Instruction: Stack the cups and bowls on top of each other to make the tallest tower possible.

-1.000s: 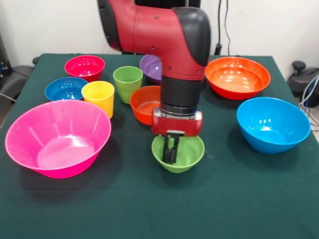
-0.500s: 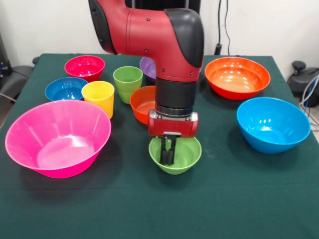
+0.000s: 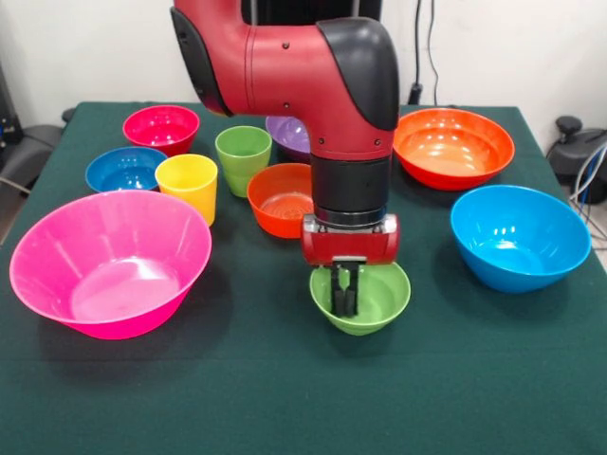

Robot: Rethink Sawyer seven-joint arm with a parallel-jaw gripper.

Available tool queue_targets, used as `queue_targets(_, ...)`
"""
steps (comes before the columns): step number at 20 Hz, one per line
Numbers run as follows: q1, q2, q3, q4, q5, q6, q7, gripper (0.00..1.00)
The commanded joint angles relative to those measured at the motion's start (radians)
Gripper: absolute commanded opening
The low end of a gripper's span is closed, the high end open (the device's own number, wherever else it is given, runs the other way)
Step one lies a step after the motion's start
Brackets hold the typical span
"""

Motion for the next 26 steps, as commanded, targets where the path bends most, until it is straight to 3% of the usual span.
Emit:
queue_targets(1,-0.019,0.0,0.158,0.062,0.015,0.151,0.086,0.0)
queue_targets(7,-0.013,-0.029,0.154,0.073,0.012,0.173,0.084,0.0)
queue_targets(18,-0.009,-0.167,0.159,0.089,0.046,0.318,0.08,0.0)
queue_targets(26,0.015,-0.245,0.113,0.054,0.005,0.399,0.036,0.0)
